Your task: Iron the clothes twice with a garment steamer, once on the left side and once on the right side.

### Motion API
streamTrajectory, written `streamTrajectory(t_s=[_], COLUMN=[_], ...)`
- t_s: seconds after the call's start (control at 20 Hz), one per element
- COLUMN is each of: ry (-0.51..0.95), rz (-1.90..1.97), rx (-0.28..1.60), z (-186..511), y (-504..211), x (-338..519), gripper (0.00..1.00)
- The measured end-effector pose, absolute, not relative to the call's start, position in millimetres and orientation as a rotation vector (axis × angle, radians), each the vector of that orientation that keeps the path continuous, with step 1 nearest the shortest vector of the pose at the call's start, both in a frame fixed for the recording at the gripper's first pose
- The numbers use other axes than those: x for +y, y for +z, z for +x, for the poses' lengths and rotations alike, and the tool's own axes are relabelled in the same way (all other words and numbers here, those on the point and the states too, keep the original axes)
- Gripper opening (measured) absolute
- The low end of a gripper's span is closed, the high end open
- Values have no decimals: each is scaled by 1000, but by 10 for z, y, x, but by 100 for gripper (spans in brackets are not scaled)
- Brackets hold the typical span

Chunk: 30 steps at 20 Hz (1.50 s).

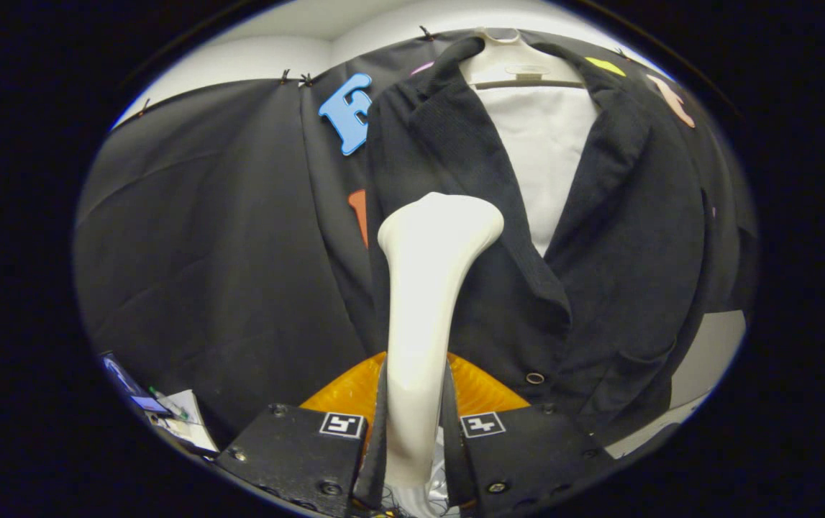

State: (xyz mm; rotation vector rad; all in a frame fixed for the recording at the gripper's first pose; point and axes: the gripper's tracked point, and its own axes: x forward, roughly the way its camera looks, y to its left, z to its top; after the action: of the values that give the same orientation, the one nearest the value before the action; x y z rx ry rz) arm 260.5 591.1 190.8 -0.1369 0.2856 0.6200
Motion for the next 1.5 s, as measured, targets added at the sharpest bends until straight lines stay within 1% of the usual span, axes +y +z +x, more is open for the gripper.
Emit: streamTrajectory(t_s=[1.5], ry=[592], rz=[-162], rx=[512], z=[2651], y=[409], x=[5382], gripper=[36])
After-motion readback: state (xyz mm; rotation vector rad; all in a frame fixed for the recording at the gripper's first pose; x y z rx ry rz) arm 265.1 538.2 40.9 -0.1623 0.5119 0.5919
